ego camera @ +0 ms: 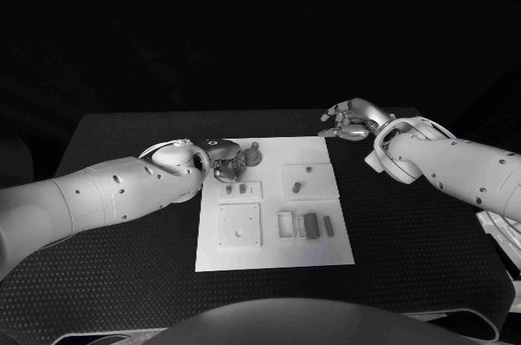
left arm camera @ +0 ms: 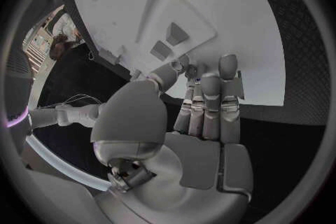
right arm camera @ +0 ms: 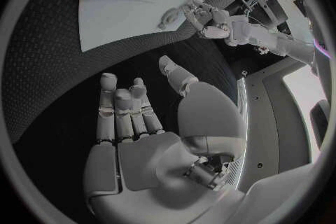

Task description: Assemble the parts on the task board

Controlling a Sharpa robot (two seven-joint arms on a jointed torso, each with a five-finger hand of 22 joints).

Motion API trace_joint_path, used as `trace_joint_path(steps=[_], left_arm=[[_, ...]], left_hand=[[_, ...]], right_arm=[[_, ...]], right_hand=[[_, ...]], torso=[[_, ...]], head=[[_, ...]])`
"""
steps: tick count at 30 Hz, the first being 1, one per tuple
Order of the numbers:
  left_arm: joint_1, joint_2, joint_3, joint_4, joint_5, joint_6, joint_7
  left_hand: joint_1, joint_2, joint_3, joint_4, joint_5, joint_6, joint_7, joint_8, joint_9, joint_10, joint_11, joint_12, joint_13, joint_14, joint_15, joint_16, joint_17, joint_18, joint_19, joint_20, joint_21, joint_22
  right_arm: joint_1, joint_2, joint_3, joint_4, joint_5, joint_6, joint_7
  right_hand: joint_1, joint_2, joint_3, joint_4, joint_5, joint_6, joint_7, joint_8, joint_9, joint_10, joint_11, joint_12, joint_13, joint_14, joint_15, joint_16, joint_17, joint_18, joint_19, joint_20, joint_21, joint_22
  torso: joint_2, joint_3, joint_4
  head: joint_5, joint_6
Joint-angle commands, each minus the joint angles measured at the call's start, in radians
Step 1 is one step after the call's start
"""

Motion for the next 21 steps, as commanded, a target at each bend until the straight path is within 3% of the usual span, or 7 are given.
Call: trace_joint_path(steps=[1,21], left_arm=[[-0.001,0.000,-0.001,0.003,0.021,-0.013,0.011],[-0.002,-0.016,0.000,-0.001,0.031,-0.053,0.021]], left_hand=[[-0.002,-0.012,-0.010,0.000,-0.002,-0.011,0.001,-0.003,-0.002,-0.020,0.008,-0.001,-0.002,0.000,0.010,0.008,0.000,0.094,0.003,0.009,-0.001,0.023],[0.004,-0.024,-0.016,0.000,-0.002,-0.030,0.005,-0.005,-0.004,-0.027,0.010,0.004,0.000,0.001,0.013,0.013,-0.002,0.105,0.006,0.014,0.003,0.023]], right_arm=[[0.000,0.000,0.000,0.001,-0.002,0.001,0.008],[0.000,0.000,0.000,-0.001,-0.002,0.002,0.009]], right_hand=[[-0.010,-0.001,0.002,-0.005,0.000,-0.001,0.013,0.006,-0.001,-0.007,-0.003,0.005,-0.002,-0.001,-0.008,0.006,-0.001,0.016,-0.005,0.000,-0.006,0.015],[-0.009,-0.001,0.003,-0.006,0.000,-0.002,0.013,0.006,-0.002,-0.007,-0.003,0.005,-0.003,-0.001,-0.008,0.006,-0.002,0.016,-0.005,0.000,-0.006,0.015]], torso=[[0.000,-0.0005,0.0003],[0.000,-0.0009,0.0006]], head=[[0.000,0.000],[0.002,0.003]])
